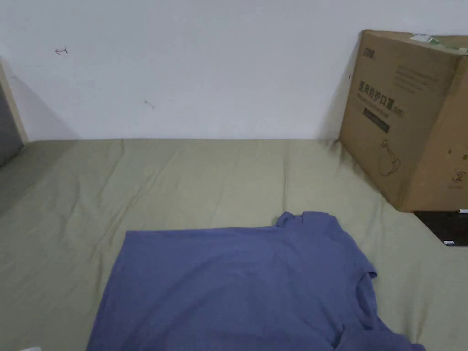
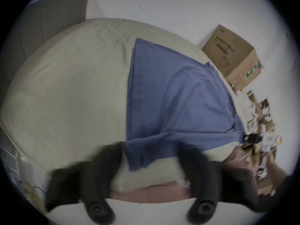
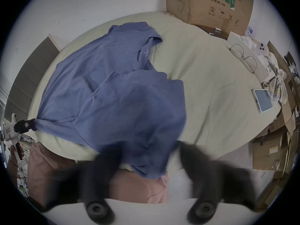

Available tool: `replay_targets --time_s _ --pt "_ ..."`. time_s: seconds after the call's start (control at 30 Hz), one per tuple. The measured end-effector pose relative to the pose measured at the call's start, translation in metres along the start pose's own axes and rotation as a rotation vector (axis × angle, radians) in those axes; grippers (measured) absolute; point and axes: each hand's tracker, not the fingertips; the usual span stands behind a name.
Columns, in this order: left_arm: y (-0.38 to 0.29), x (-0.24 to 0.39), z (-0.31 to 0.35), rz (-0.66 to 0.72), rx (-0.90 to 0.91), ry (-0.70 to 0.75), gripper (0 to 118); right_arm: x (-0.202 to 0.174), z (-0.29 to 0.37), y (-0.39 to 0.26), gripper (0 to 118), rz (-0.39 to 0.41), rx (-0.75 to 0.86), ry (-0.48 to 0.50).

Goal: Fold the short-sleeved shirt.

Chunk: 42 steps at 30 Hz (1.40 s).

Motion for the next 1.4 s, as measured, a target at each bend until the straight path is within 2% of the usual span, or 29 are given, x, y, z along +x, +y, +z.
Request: replay_targets --time_s 0.03,0.1,0.17,0.23,0.33,0.43,0.47,0.5,0.53,0.57,0.6,0.63,0.67,0.77,0.83,0.87,0.9,0.93,0.97,1.0,1.03,1.13,1.23,1.27,1.3,1.33,1.37,1.4 --pt "0.000 0.000 0.005 0.037 0.005 -0.044 117 -0.002 0.006 0.000 118 -0.009 0.001 0.006" --pt "0.002 0.009 0.028 0.081 0.072 -0.085 116 -0.010 0.020 0.004 118 -0.049 0.040 0.082" --pt "0.006 0.022 0.049 0.079 0.126 -0.116 116 -0.013 0.039 0.009 118 -0.093 0.088 0.134" --pt "0.010 0.046 0.074 0.028 0.232 -0.172 116 -0.025 0.063 0.015 118 -0.140 0.202 0.193" --pt "0.013 0.086 0.104 -0.039 0.333 -0.230 118 -0.048 0.106 0.022 118 -0.165 0.421 0.271" --pt "0.005 0.117 0.127 -0.082 0.489 -0.249 113 -0.074 0.137 0.021 114 -0.138 0.576 0.339" --pt "0.003 0.126 0.133 -0.102 0.524 -0.208 104 -0.083 0.144 0.019 106 -0.131 0.630 0.336" --pt "0.000 0.130 0.137 -0.119 0.556 -0.156 72 -0.092 0.150 0.017 75 -0.117 0.674 0.317" --pt "-0.001 0.137 0.140 -0.144 0.577 -0.096 30 -0.104 0.156 0.017 29 -0.096 0.690 0.288" --pt "-0.002 0.143 0.140 -0.170 0.578 -0.033 0 -0.113 0.157 0.018 2 -0.093 0.688 0.236" --pt "-0.003 0.147 0.140 -0.175 0.581 0.008 0 -0.118 0.156 0.018 2 -0.108 0.679 0.241" --pt "0.000 0.139 0.137 -0.193 0.558 0.038 0 -0.119 0.154 0.021 2 -0.089 0.628 0.319" --pt "0.002 0.135 0.136 -0.197 0.531 0.003 0 -0.116 0.151 0.024 2 -0.077 0.592 0.383" --pt "0.012 0.118 0.125 -0.156 0.377 0.087 0 -0.121 0.149 0.021 2 -0.058 0.596 0.331" --pt "0.026 0.096 0.095 -0.094 0.075 0.197 0 -0.115 0.144 0.024 2 -0.049 0.569 0.326" --pt "0.025 0.080 0.081 -0.074 -0.005 0.198 0 -0.114 0.141 0.024 2 -0.060 0.551 0.329" --pt "0.023 0.065 0.068 -0.068 0.002 0.144 8 -0.111 0.136 0.023 2 -0.085 0.525 0.335" --pt "0.018 0.053 0.059 -0.041 0.020 0.130 41 -0.107 0.132 0.023 2 -0.111 0.495 0.354" --pt "0.017 0.043 0.050 -0.017 0.031 0.128 93 -0.104 0.128 0.023 2 -0.132 0.474 0.367" --pt "0.016 0.033 0.039 -0.015 0.023 0.141 118 -0.101 0.124 0.023 2 -0.151 0.452 0.369" --pt "0.013 0.025 0.027 0.005 -0.022 0.150 112 -0.099 0.121 0.022 2 -0.165 0.432 0.356" --pt "0.022 0.001 -0.002 -0.002 -0.010 0.164 112 -0.092 0.111 0.022 2 -0.202 0.386 0.351" --pt "0.015 0.006 -0.019 -0.002 -0.048 0.187 112 -0.091 0.103 0.023 2 -0.219 0.354 0.345" --pt "0.013 0.006 -0.024 -0.014 -0.057 0.182 106 -0.090 0.101 0.023 2 -0.220 0.349 0.338" --pt "0.012 0.007 -0.026 -0.042 -0.058 0.189 75 -0.089 0.099 0.023 2 -0.222 0.340 0.330" --pt "0.010 0.012 -0.028 -0.095 -0.059 0.198 36 -0.090 0.096 0.022 2 -0.222 0.331 0.324" --pt "0.007 0.016 -0.029 -0.130 -0.063 0.188 5 -0.089 0.094 0.022 2 -0.223 0.321 0.320" --pt "0.004 0.020 -0.026 -0.150 -0.055 0.145 5 -0.087 0.092 0.021 2 -0.224 0.312 0.315"
